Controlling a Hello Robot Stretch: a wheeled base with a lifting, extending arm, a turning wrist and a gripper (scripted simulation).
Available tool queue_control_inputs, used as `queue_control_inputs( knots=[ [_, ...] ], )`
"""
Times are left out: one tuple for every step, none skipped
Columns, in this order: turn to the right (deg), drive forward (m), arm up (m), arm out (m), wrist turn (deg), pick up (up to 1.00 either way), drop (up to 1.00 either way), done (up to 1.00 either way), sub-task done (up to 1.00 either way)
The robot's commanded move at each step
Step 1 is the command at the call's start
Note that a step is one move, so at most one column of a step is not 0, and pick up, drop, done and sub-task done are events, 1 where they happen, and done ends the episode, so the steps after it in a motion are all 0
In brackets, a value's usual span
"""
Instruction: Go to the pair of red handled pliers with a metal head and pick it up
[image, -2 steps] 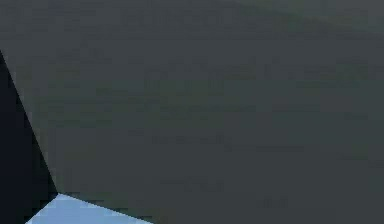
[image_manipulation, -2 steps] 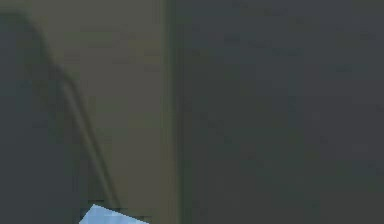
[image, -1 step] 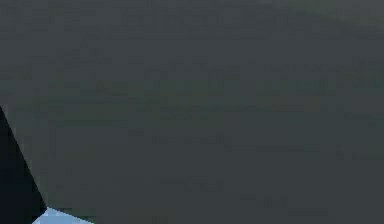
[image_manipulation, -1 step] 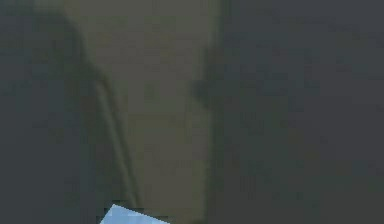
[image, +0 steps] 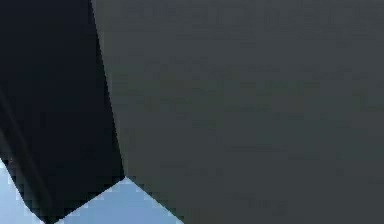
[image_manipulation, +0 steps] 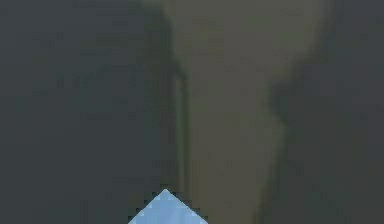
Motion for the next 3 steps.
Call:
queue_control_inputs(
  knots=[
    [0.0,0.50,0.00,0.00,0.0,0.00,0.00,0.00,0.00],
    [-42.0,0.00,0.00,0.00,0.0,0.00,0.00,0.00,0.00],
    [0.0,0.15,0.00,0.00,0.0,0.00,0.00,0.00,0.00]
  ],
)
